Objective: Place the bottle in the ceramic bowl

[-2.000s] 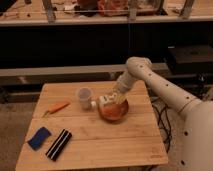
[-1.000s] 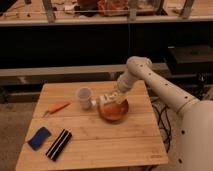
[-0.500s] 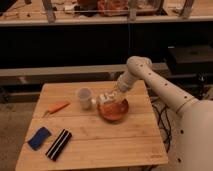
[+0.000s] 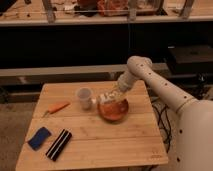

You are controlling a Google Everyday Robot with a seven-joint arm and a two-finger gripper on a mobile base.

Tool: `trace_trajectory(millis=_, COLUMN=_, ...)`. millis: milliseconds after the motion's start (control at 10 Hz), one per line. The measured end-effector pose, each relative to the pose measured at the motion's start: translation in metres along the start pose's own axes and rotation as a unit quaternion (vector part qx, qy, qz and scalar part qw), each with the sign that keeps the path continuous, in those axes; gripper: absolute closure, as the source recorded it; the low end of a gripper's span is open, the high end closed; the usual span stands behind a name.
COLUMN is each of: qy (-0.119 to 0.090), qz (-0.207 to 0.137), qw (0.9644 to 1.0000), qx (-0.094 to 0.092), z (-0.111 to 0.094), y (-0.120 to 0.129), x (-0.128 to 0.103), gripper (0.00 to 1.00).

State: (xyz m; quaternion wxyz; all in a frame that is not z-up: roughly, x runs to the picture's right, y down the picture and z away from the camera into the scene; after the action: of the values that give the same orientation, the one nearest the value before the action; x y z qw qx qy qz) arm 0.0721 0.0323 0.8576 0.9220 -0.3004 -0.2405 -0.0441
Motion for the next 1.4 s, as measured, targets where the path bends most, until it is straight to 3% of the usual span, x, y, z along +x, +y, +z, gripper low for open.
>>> trace_trajectory(millis=1400, qy=-0.006, qz=0.008, qw=0.9999, qx=-0.005, z=0.0021, y=-0.0044, x=0.0067, gripper=0.70)
